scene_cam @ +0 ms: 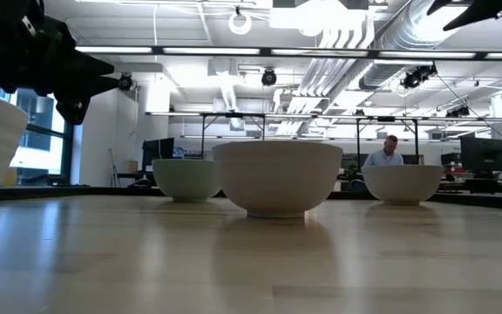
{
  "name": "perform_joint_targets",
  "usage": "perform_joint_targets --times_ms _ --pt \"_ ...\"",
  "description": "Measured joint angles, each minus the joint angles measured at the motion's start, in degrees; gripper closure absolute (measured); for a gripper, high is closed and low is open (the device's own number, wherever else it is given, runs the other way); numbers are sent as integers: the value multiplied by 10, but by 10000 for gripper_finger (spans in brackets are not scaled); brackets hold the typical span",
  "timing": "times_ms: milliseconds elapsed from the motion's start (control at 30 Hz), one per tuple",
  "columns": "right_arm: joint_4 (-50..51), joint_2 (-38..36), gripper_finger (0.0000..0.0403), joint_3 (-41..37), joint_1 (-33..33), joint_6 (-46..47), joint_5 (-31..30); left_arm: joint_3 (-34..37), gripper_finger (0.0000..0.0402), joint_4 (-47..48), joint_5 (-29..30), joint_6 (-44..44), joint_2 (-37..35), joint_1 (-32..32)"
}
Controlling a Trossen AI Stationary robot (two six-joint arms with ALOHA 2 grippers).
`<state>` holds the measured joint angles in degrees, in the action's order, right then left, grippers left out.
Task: Nest bowls inside each other
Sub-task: Stack the top white bowl on the middle white bowl
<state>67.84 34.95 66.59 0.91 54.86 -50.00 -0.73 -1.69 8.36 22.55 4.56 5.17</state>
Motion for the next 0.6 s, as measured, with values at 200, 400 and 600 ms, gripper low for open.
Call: perform_joint_targets --times_ms 200,400,600 --pt "80 75 179 55 75 33 71 0 289 0 0 13 0 0" --pt "77 125 179 77 149 -28 158 0 289 0 0 15 0 0" --pt "76 176 179 81 238 -90 226 0 289 0 0 15 0 0"
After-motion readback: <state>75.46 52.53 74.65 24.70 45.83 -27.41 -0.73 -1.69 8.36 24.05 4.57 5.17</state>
